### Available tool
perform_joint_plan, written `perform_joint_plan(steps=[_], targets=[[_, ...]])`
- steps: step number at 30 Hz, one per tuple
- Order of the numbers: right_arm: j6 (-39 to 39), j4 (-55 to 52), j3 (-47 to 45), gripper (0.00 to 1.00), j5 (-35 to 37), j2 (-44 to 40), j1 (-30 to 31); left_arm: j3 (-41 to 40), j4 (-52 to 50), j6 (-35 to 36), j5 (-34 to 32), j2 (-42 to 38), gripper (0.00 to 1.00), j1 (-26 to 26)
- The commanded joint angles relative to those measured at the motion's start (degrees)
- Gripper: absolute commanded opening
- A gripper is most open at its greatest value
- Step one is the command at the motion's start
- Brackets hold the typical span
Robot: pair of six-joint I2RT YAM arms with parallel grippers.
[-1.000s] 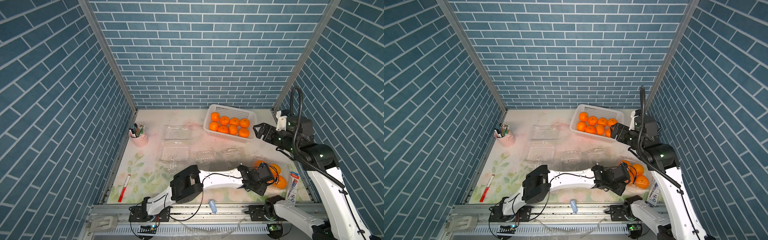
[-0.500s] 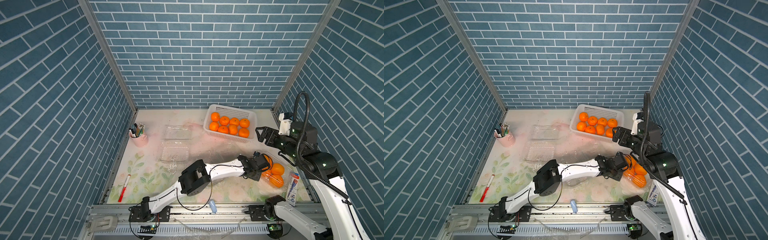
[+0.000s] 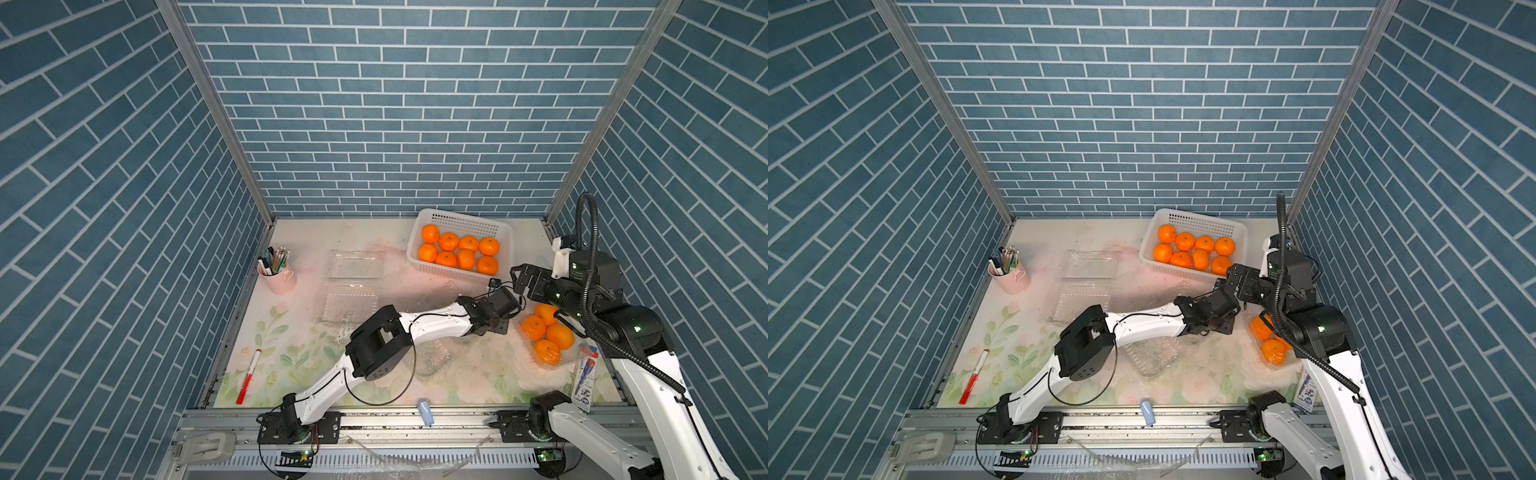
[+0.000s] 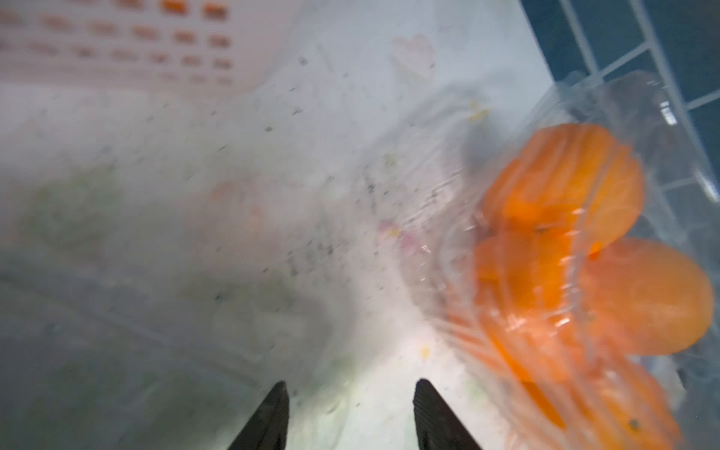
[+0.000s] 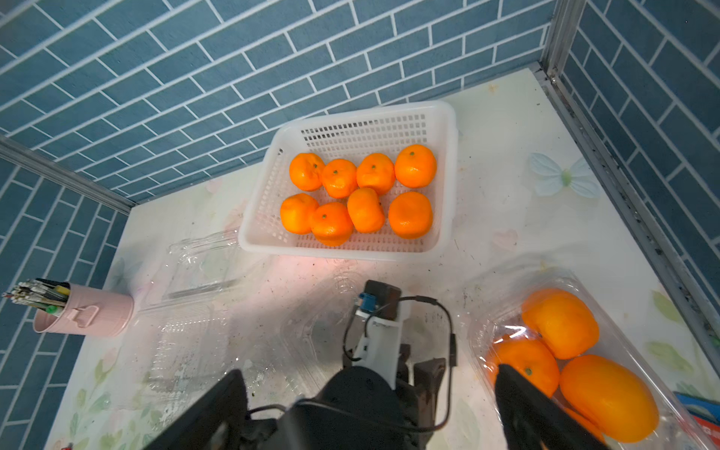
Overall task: Take oranges out of containers
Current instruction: Adjust the packing box at the center of the board, then open the packing box at the center of the board.
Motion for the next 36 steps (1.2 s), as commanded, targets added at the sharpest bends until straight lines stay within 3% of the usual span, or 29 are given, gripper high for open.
perform_joint_plan(steps=[1,8,14,16,20,24,36], targets=[[-1.19,-3.68,-0.46,0.98,3.24,0.95,-0.26,-9.18,8.12,1.21,-2.18,-7.94,0.59,0.66],[-4.95,-8.35,-0.63,0.97,3.38,9.22,-0.34,-27.79,17.33,0.57,-2.64,-20.69,0.66,0.94],[-5.3,-9.64,-0.68,0.98,12.21,13.75,-0.71,-36.74,20.83,-0.46,-2.92,-27.65,0.7,0.94],[-4.62,-9.56,-1.6,0.98,11.94,14.89,-2.19,-38.97,21.03,-0.59,-2.96,-29.16,0.71,0.94],[-3.33,-9.99,-3.03,0.98,5.07,18.88,-6.02,-42.17,21.06,-0.3,-3.27,-31.44,0.72,0.98],[-2.43,-8.95,-5.64,0.98,2.88,21.03,-6.54,-44.07,20.67,0.34,-3.31,-32.98,0.73,1.01],[-6.71,-18.46,-4.28,0.94,13.29,26.54,-6.25,-44.78,19.41,2.0,-1.68,-34.1,0.74,1.4]])
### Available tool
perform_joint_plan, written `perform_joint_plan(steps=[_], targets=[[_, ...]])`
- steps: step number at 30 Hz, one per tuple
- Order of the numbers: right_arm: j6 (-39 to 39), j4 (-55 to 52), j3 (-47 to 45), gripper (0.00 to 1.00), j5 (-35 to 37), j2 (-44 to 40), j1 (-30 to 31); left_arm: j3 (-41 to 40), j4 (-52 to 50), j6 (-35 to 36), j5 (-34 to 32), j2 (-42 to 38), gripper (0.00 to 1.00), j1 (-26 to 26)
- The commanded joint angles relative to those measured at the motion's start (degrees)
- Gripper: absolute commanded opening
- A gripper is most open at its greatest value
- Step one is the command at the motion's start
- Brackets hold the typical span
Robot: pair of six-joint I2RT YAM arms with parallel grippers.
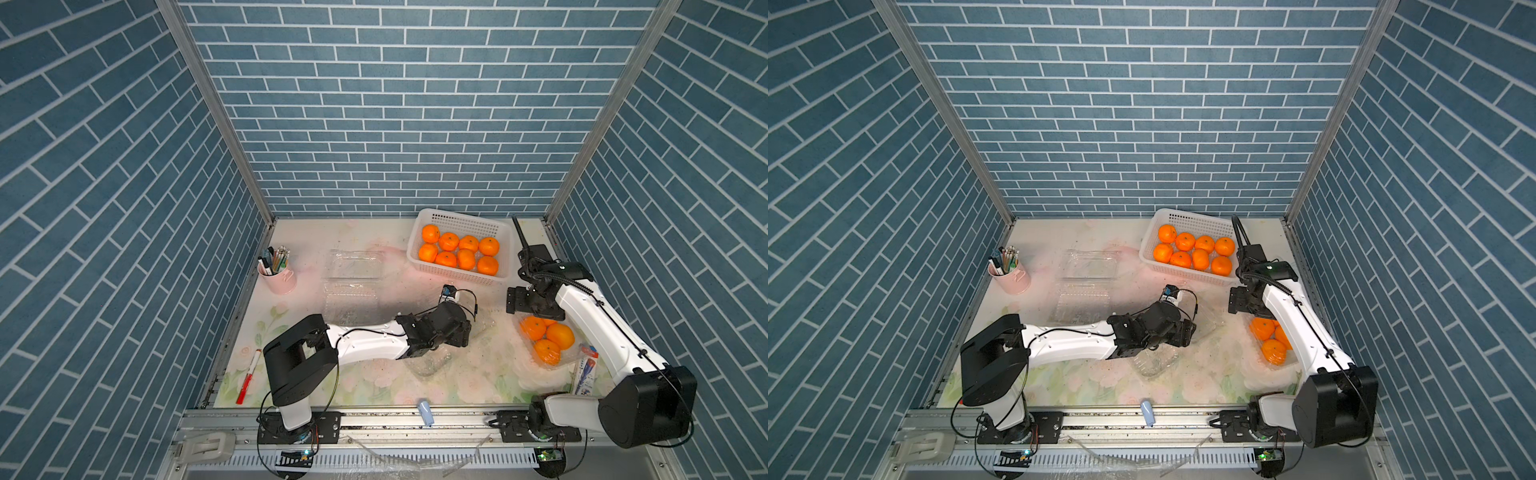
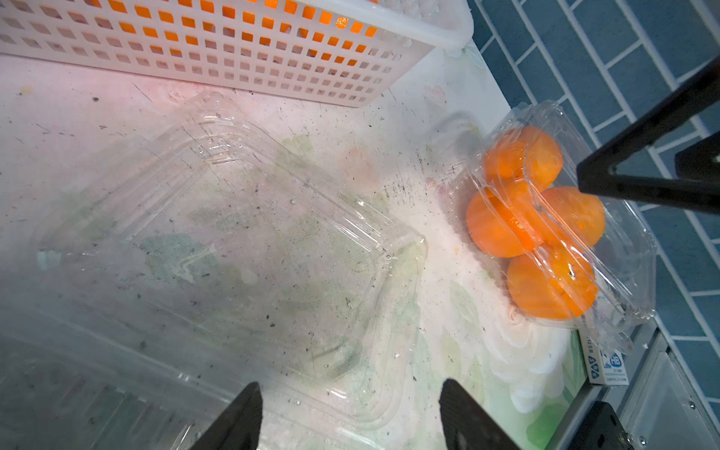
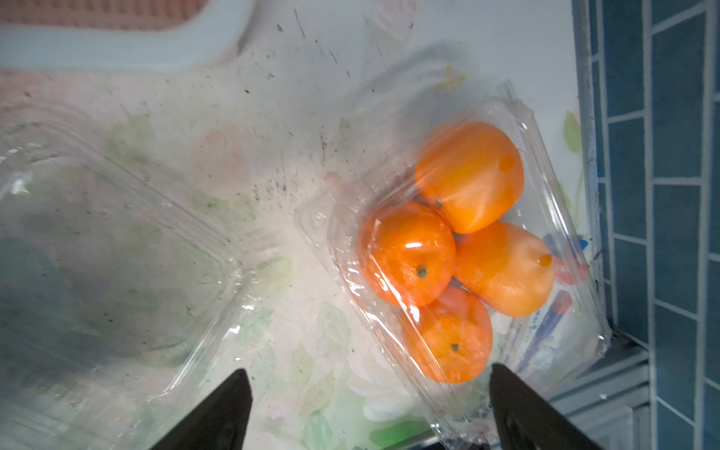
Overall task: Take oranges out of containers
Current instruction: Open the packing box at the center of the board.
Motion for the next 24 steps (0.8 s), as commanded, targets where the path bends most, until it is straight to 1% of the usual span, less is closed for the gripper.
perform_joint_plan(steps=[1,6,10,14,24], targets=[[-2.45,-5.77,1.65,0.94,5.59,2.12,0.37,-0.39,-0.55,1.05,0.8,-0.67,0.74,0.49],[-4.77,-7.39,2.52,0.93,8.47,5.5,1.29,0.06,-0.79,1.31,1.59,-0.93,0.74,0.48],[-6.87,-7.06,2.83,0.93,8.14,8.34,2.95,0.74,-1.35,1.46,1.93,-1.11,0.75,0.53],[-7.7,-6.71,2.74,0.91,9.83,11.56,4.2,1.33,-1.36,1.35,2.03,-1.28,0.77,0.52],[-6.44,-7.63,4.37,0.86,20.24,18.0,6.51,2.34,-1.62,1.56,2.74,-1.85,0.8,0.48]])
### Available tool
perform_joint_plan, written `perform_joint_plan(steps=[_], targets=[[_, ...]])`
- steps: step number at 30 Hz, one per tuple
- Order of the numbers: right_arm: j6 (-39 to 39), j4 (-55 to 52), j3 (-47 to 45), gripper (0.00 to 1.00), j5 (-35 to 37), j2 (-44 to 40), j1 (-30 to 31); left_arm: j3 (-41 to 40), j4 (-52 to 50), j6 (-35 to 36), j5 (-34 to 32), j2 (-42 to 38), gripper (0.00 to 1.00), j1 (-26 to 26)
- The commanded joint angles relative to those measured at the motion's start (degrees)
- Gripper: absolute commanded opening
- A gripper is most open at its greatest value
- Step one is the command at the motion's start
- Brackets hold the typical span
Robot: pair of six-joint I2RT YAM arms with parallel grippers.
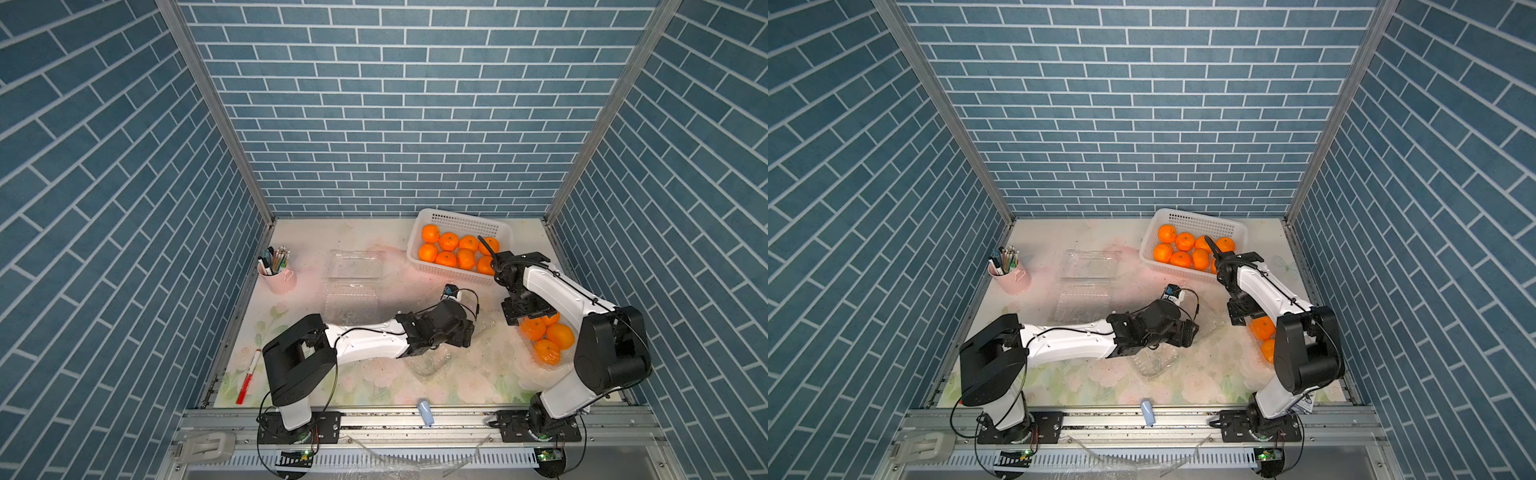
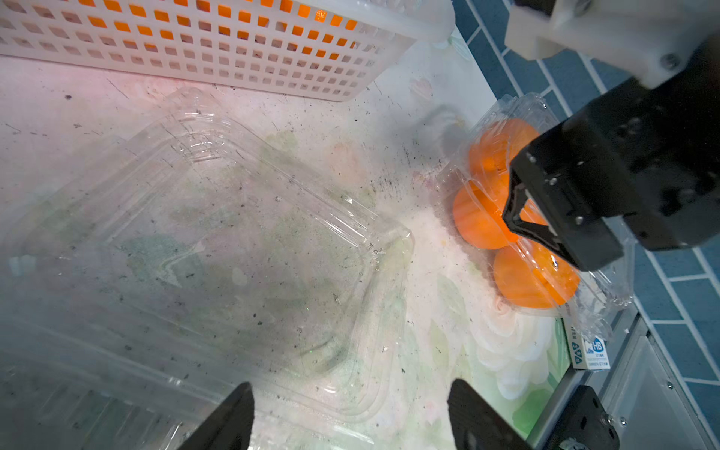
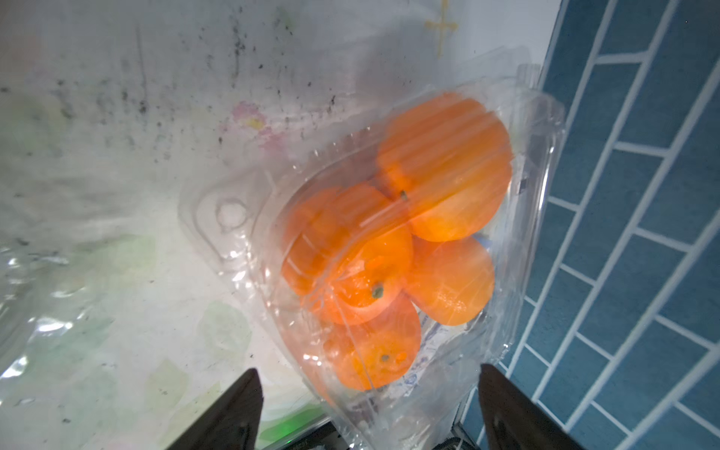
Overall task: Take oranges out of containers
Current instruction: Open the packing box at the center of the board.
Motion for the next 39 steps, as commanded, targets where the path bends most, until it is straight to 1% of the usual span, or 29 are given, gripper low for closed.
perform_joint_plan(steps=[1,6,10,27,31,35,39], targets=[[-0.45,-2.25,2.34,0.85,5.87,1.29,1.03,1.49,-0.78,0.91,0.43,-1.6,0.8,0.27],[-0.4,-1.86,2.75,0.84,7.7,3.15,1.68,2.02,-0.56,0.69,1.05,-1.15,0.81,0.26],[-1.19,0.31,2.14,0.84,4.58,3.28,1.73,2.06,-0.31,0.56,1.13,-1.18,0.81,0.26],[-1.24,1.25,1.6,0.8,5.13,6.54,1.69,2.28,-0.24,0.94,1.28,-0.39,0.82,0.26],[-0.93,1.52,1.08,0.79,4.65,6.94,1.94,2.37,-0.37,0.92,1.2,-0.4,0.88,0.27],[-0.67,1.58,0.86,0.79,4.03,6.94,2.33,2.37,-0.32,0.96,1.23,-0.39,0.89,0.26],[-0.67,1.62,0.9,0.8,3.47,6.68,2.48,2.46,-0.22,0.93,1.23,-0.46,0.95,0.31]])
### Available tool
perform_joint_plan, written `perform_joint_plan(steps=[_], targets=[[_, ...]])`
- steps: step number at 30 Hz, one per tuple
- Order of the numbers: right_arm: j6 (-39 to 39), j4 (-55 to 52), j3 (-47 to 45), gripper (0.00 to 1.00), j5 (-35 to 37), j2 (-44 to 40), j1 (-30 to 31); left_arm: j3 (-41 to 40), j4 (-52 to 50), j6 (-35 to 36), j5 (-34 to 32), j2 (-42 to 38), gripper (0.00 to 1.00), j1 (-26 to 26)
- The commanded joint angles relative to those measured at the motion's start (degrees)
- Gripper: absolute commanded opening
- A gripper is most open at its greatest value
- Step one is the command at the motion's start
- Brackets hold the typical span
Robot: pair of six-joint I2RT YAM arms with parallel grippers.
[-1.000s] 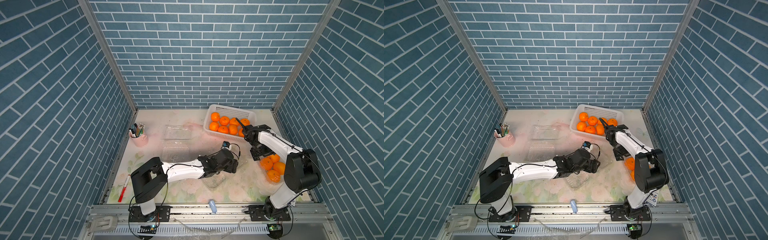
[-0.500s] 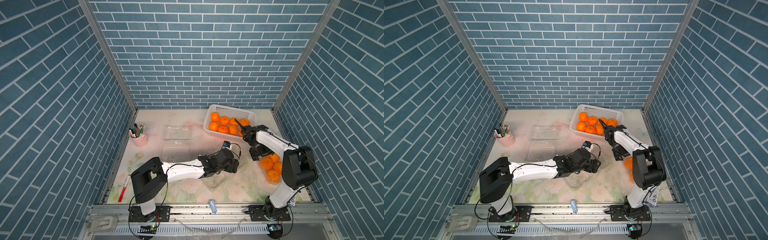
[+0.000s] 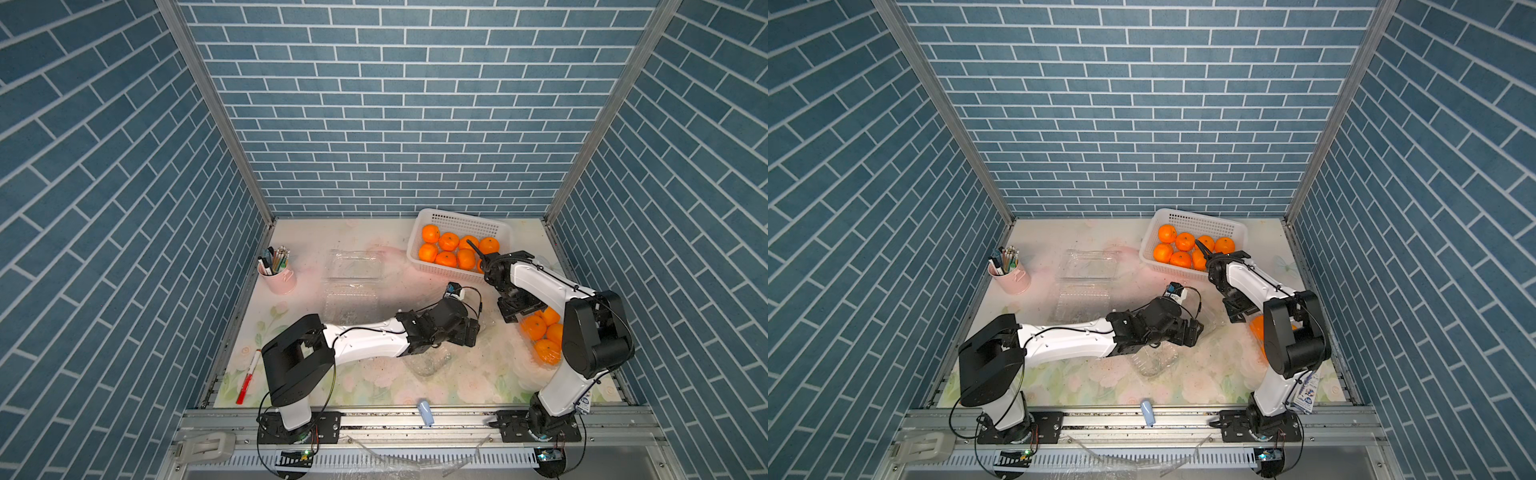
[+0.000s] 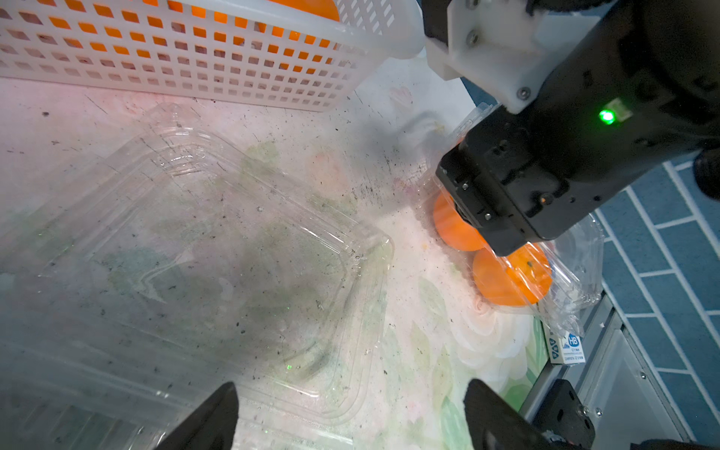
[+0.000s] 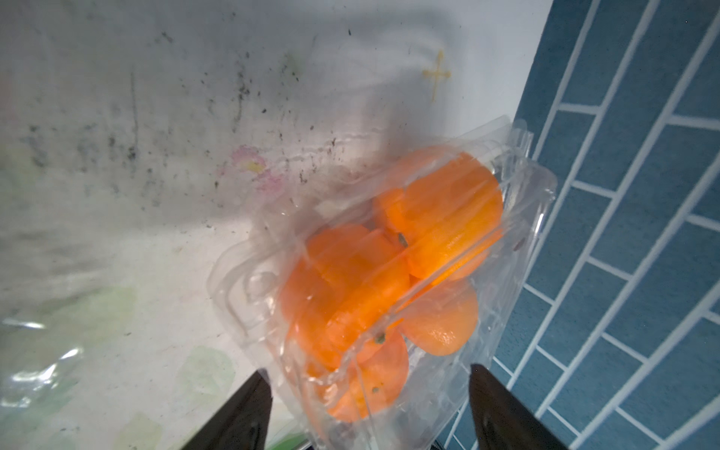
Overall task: Take oranges out of containers
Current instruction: Open the packing box at the center of the board.
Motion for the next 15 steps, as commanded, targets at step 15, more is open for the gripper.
perform_joint_plan(steps=[15], targets=[[0.56,-2.25,-0.06,0.79,3.63,0.97,0.38,1.26,-1.17,0.16,-0.71,-0.6,0.99,0.28]])
